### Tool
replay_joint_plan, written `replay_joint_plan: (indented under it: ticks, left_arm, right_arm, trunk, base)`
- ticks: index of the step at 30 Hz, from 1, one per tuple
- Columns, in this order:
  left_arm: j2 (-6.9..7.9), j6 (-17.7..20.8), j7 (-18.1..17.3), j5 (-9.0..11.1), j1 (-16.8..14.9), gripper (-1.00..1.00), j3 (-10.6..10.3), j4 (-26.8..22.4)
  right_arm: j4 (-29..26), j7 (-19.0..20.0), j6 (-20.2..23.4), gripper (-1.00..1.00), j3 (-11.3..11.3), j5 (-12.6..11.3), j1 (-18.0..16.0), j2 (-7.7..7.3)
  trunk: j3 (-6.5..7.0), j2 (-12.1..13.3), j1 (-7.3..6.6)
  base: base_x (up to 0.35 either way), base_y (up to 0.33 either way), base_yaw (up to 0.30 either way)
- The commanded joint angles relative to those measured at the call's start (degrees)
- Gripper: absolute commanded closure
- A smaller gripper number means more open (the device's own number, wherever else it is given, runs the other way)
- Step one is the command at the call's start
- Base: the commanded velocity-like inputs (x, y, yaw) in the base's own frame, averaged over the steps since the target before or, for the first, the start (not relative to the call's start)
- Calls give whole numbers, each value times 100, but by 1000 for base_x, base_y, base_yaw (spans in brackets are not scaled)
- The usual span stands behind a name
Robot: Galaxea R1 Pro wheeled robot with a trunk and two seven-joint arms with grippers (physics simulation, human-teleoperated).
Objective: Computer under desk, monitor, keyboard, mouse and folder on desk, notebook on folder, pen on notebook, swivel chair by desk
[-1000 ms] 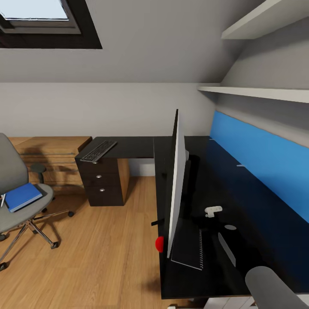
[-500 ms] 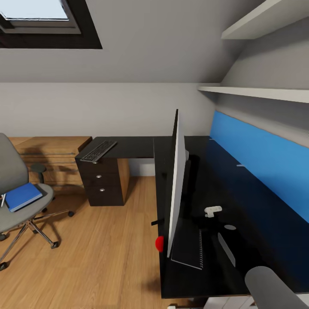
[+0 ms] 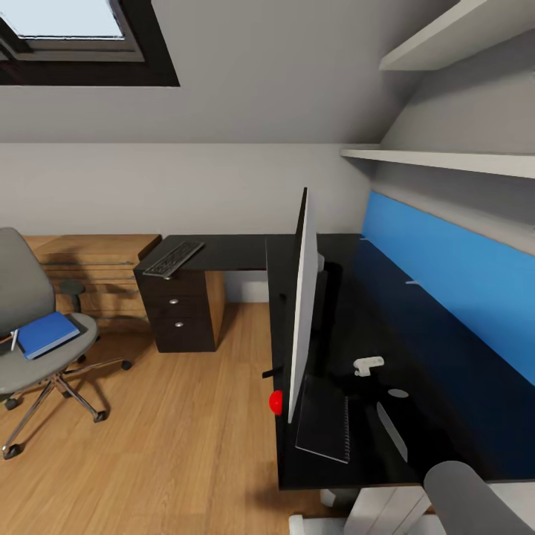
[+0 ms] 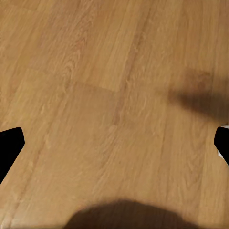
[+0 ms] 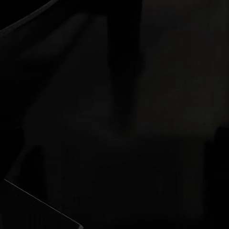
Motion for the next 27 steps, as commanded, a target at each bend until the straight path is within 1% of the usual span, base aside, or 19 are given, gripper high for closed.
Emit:
replay_joint_plan:
  ticks: [1,7,15,27]
  left_arm:
    - [-1,-18,27,0,-3,-100,-11,0]
    - [-1,-19,27,0,-3,-100,-11,1]
    - [-1,-17,27,0,-3,-100,-11,-1]
    - [-1,-19,27,0,-3,-100,-11,-1]
  right_arm:
    - [428,-1,47,-100,22,-33,1,-6]
    - [432,0,48,-100,27,-32,1,-6]
    - [481,0,47,-100,34,-26,1,-6]
    - [493,1,47,-100,34,-24,1,-6]
  trunk:
    - [-6,-2,0]
    - [-6,-2,0]
    - [-6,-2,0]
    - [-6,-2,0]
  base:
    - [-18,0,0]
    - [-32,0,0]
    - [-129,0,0]
    - [-19,0,0]
